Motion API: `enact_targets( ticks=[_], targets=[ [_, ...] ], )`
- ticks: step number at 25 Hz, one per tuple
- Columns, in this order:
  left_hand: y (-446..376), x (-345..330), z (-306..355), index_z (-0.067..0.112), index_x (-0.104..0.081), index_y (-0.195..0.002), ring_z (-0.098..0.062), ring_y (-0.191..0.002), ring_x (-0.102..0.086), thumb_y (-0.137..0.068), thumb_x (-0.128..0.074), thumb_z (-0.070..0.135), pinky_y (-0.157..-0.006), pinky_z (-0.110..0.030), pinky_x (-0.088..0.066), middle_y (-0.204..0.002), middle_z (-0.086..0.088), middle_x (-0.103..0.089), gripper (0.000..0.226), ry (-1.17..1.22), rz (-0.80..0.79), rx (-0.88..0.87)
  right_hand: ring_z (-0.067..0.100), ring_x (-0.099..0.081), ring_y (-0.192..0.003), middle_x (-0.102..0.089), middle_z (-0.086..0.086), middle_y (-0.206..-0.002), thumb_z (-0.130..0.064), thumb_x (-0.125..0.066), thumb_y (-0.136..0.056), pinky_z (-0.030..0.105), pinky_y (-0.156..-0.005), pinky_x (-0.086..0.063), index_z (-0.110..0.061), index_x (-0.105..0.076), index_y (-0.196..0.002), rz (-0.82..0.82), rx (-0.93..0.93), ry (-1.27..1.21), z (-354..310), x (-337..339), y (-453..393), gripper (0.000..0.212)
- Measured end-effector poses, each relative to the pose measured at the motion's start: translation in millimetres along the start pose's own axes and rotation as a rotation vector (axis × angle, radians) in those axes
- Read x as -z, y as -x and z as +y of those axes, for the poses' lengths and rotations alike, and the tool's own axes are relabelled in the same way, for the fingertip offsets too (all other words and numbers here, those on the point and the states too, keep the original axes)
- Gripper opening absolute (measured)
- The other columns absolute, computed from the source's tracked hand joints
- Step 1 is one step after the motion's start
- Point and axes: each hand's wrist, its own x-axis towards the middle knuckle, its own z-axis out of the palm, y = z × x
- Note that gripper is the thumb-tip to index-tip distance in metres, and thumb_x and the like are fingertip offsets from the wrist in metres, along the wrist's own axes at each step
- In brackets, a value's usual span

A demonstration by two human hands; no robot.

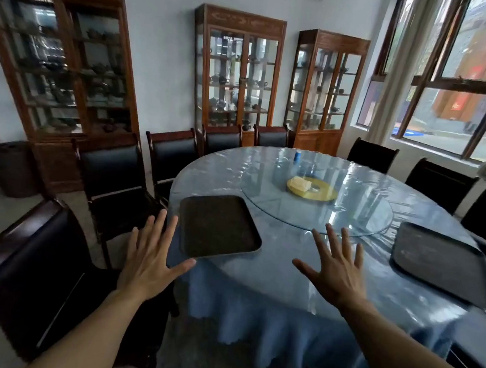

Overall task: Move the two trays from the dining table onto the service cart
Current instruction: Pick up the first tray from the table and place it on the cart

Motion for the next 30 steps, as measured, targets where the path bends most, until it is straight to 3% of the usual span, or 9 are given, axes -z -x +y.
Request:
enact_targets(
  ticks=[9, 15, 23, 30],
  targets=[
    [-48, -43, -21, 0.030, 0.027, -0.150, -0.014, -0.146, 0.028, -0.075, -0.015, 0.091, -0.119, -0.045, 0.015, -0.161, 0.004, 0.028, 0.105, -0.029, -0.091, 0.093, 0.023, 0.013, -0.148, 0.001, -0.001, -0.164, -0.089, -0.009, -0.074, 0.054, -0.117, 0.004, -0.033, -0.006, -0.154, -0.069, 0.039, -0.002, -3, -49, -71, 0.098],
    [-119, -84, -22, 0.030, 0.028, -0.149, -0.016, -0.148, 0.026, -0.072, -0.007, 0.094, -0.119, -0.045, 0.015, -0.162, 0.003, 0.027, 0.106, -0.078, -0.138, 0.144, 0.023, 0.010, -0.148, 0.000, 0.000, -0.164, -0.088, -0.008, -0.073, 0.054, -0.119, -0.001, -0.032, -0.009, -0.154, -0.124, 0.094, -0.072, 1, -96, -169, 0.099],
    [-209, -133, -17, 0.028, 0.017, -0.155, -0.021, -0.151, 0.015, -0.073, -0.011, 0.090, -0.119, -0.047, 0.009, -0.164, 0.000, 0.023, 0.106, -0.076, -0.200, 0.255, 0.027, 0.000, -0.149, -0.007, 0.003, -0.164, -0.087, -0.014, -0.074, 0.056, -0.118, -0.010, -0.032, -0.016, -0.153, -0.205, 0.108, -0.152, 17, -151, -284, 0.097],
    [-259, -171, -49, 0.027, 0.010, -0.157, -0.021, -0.152, 0.014, -0.080, -0.025, 0.082, -0.120, -0.049, 0.007, -0.165, 0.000, 0.020, 0.101, 0.021, -0.252, 0.353, 0.028, -0.003, -0.148, -0.011, 0.002, -0.163, -0.087, -0.019, -0.077, 0.054, -0.117, -0.014, -0.033, -0.017, -0.153, -0.286, 0.117, -0.166, -13, -204, -348, 0.093]
  ],
)
